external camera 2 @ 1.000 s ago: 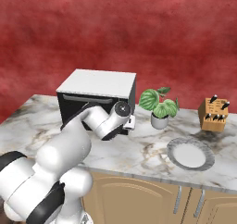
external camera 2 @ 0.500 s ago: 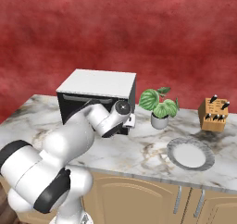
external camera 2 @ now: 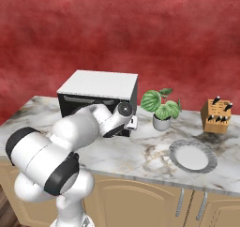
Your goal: Pick up the bagel from the plate, place it on the toaster oven rack, close the door, and set the timer.
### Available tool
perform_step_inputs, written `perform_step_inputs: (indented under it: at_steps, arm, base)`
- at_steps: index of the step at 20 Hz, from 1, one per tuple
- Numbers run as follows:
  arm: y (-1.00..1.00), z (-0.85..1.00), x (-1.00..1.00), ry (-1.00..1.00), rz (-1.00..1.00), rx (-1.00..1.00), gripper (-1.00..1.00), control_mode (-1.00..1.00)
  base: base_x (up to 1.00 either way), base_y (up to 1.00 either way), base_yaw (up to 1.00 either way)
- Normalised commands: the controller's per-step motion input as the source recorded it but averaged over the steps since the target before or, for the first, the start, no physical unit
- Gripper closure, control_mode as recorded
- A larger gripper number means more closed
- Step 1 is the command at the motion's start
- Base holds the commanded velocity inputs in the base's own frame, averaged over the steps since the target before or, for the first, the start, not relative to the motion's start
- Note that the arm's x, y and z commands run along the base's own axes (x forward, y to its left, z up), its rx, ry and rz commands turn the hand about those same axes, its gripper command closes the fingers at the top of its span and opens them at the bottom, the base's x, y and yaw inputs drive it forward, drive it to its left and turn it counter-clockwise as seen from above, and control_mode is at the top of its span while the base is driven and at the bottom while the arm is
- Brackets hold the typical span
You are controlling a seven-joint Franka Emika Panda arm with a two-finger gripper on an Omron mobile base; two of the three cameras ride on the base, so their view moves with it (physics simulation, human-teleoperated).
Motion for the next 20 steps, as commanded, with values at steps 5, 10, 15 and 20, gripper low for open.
perform_step_inputs:
  at_steps: [5, 10, 15, 20]
  arm:
    - [-0.01, -0.20, 0.24, 0.00, 0.00, 0.00, -1.00, -1.00]
    - [-0.08, -0.12, 0.32, 0.00, 0.00, 0.00, -1.00, -1.00]
    - [-0.25, -0.05, 0.31, 0.01, -0.01, 0.00, -1.00, -1.00]
    - [-0.27, -0.01, 0.15, 0.00, -0.02, 0.00, -1.00, -1.00]
  base:
    - [0.00, 0.00, 0.00]
    - [0.00, 0.00, 0.00]
    - [0.00, 0.00, 0.00]
    - [0.00, 0.00, 0.00]
